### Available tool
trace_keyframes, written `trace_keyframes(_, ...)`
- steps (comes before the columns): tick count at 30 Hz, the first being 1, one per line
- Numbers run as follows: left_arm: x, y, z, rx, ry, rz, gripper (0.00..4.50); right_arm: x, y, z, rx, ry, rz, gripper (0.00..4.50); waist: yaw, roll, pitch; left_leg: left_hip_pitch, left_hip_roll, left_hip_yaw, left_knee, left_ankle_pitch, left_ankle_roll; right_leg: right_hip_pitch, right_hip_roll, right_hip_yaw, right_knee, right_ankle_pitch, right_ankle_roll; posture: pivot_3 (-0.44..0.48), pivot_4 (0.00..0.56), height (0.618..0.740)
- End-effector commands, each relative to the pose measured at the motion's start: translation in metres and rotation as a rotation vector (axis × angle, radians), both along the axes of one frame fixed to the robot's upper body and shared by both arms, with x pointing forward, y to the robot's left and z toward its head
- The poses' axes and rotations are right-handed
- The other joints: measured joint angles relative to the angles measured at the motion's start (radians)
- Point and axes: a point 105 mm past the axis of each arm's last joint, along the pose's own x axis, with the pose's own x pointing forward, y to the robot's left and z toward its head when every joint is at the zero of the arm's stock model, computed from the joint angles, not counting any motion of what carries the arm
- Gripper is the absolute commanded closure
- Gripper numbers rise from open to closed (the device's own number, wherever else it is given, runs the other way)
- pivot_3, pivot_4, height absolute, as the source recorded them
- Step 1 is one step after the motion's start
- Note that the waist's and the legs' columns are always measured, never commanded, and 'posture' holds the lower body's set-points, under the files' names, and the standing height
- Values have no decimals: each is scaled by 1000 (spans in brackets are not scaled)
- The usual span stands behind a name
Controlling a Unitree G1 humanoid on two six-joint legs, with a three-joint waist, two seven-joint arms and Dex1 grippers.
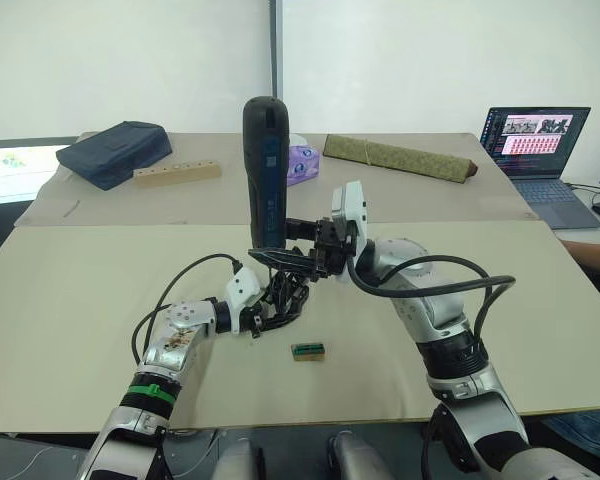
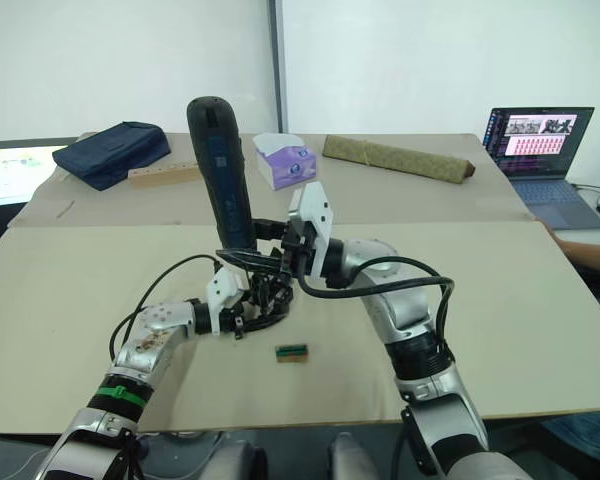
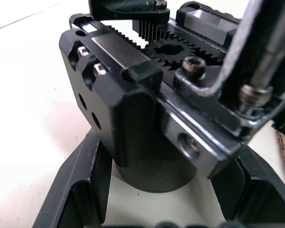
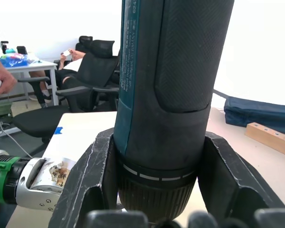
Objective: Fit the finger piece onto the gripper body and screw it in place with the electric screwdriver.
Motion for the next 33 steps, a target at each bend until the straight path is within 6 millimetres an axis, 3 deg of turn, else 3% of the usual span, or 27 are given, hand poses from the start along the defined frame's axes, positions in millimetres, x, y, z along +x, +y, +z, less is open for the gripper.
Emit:
trace_keyframes(1,-8,5,-20,32,83,5,2199,2,2,-30,-101,61,-9,2563,0,0,-1,0,0,0,0,0,0,0,0,0,0,0,0,0,150,740)
trace_keyframes(15,-10,4,-21,32,86,2,2199,0,17,-30,-151,41,29,2563,-1,1,-4,2,0,0,-2,0,0,1,0,0,0,-1,-1,0,150,740)
trace_keyframes(22,-11,7,-22,32,85,13,2199,2,13,-27,-139,40,25,2563,-2,1,-4,3,0,1,-3,0,0,0,0,0,0,-1,-1,0,150,740)
trace_keyframes(33,-7,5,-22,28,79,29,2199,-3,2,26,2,-95,74,2563,-1,1,-4,2,0,0,-3,0,0,0,0,0,0,-1,-1,0,150,740)
